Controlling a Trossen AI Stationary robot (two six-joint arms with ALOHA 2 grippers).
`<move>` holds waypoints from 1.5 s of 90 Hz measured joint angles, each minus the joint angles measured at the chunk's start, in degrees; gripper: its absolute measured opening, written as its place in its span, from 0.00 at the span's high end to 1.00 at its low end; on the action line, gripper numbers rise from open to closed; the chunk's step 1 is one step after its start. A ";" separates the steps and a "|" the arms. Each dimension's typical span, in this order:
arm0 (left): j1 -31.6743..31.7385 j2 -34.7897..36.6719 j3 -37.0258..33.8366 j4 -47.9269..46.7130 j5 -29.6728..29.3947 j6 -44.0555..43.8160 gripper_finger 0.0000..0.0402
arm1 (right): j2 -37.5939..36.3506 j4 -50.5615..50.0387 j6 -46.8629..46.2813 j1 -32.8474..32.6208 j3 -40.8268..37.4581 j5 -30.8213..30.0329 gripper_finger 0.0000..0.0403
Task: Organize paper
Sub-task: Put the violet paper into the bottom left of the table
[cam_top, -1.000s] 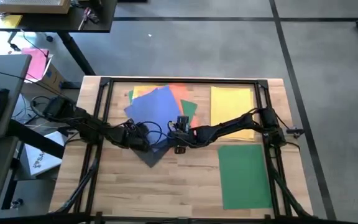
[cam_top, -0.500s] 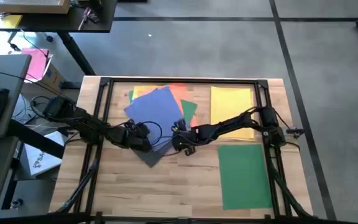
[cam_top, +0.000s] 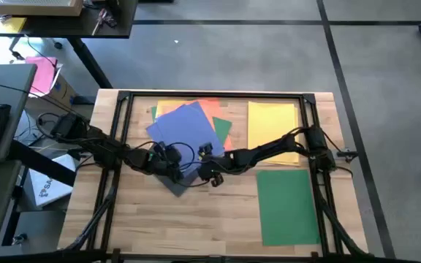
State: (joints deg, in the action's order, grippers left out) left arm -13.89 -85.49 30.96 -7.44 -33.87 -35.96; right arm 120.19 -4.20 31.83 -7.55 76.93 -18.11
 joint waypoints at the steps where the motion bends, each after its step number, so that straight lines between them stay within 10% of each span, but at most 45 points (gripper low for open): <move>1: 0.00 0.06 0.00 -0.04 -0.12 0.13 0.91 | 0.10 0.30 -0.08 -0.04 0.01 0.00 0.51; 49: 15.13 -0.42 -2.01 -4.83 6.67 -1.77 1.00 | 7.96 14.64 -8.24 0.37 1.68 2.63 0.51; 135: 12.81 -0.85 -4.24 6.85 13.88 -5.29 1.00 | 7.96 12.67 -9.04 -0.59 2.20 4.85 0.51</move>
State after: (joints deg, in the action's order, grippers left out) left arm -1.08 -86.35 26.72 -0.60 -19.99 -41.26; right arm 128.16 8.47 22.79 -8.14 79.13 -13.26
